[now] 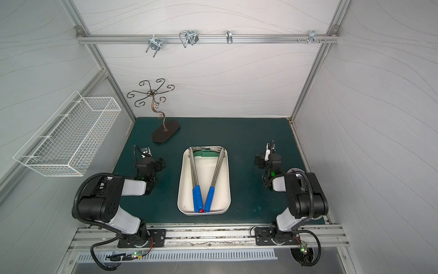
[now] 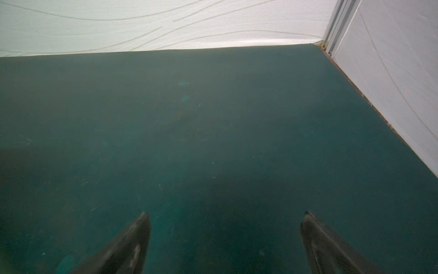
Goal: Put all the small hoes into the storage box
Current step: Reset both arms
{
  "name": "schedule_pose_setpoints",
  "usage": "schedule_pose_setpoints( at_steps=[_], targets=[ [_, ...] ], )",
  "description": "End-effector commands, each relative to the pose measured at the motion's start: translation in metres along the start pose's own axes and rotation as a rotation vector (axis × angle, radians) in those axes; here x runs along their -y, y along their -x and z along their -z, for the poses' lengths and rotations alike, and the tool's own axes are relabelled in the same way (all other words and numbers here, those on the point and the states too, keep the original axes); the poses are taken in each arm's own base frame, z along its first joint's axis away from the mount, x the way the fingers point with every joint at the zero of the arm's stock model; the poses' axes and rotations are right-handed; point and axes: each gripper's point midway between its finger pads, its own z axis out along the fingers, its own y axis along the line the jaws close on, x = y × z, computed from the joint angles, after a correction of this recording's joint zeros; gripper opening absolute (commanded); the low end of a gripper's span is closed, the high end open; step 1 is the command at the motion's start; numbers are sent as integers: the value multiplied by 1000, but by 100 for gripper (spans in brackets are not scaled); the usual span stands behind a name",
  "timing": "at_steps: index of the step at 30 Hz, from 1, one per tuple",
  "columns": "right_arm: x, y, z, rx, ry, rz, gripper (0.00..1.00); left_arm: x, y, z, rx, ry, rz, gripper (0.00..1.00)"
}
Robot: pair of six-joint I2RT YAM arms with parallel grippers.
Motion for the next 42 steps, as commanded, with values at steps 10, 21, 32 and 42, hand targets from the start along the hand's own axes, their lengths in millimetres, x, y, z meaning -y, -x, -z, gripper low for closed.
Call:
schedule_pose_setpoints(
  at_steps=[10,21,32,42],
  targets=[
    [-35,3,1,-3,235,71,99,3,30,-1,92,-12,33,100],
    [-8,4,5,40,166,-36,99,3,30,-1,93,-12,34,100],
    [-22,2,-5,-17,151,44,99,3,30,-1,92,-12,33,100],
    [-22,3,-4,-14,156,42,99,3,30,-1,92,-12,33,100]
  ],
)
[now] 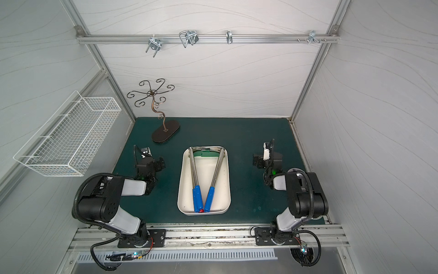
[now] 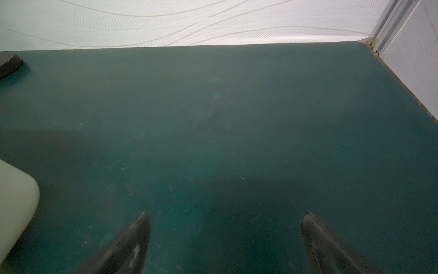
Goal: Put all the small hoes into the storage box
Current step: Reset both arms
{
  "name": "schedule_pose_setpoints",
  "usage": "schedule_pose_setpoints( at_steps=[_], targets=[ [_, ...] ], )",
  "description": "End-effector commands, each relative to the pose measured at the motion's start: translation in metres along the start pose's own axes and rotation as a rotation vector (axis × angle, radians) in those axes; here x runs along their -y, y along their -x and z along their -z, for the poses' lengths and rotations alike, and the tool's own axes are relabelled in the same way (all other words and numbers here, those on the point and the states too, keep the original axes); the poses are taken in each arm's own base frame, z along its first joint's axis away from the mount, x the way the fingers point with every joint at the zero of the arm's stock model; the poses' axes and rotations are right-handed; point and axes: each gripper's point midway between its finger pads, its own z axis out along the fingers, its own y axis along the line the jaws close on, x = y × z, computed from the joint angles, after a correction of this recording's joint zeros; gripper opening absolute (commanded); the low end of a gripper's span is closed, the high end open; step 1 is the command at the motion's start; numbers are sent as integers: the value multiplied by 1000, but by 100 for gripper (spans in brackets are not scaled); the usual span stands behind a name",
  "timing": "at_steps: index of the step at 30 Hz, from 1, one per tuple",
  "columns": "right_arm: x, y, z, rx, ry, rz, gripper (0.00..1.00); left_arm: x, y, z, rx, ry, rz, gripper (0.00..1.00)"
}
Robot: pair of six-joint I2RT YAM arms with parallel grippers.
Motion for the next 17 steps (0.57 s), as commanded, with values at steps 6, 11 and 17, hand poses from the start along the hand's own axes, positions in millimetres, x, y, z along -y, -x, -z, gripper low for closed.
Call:
schedule_pose_setpoints(
  at_steps=[6,11,17],
  targets=[
    [2,2,-2,4,-8,25,99,3,30,-1,92,-12,33,100],
    [3,2,-2,3,-9,25,99,4,29,-1,88,-14,33,100],
    [3,2,-2,2,-9,23,99,17,29,-1,79,-96,0,100]
  ],
)
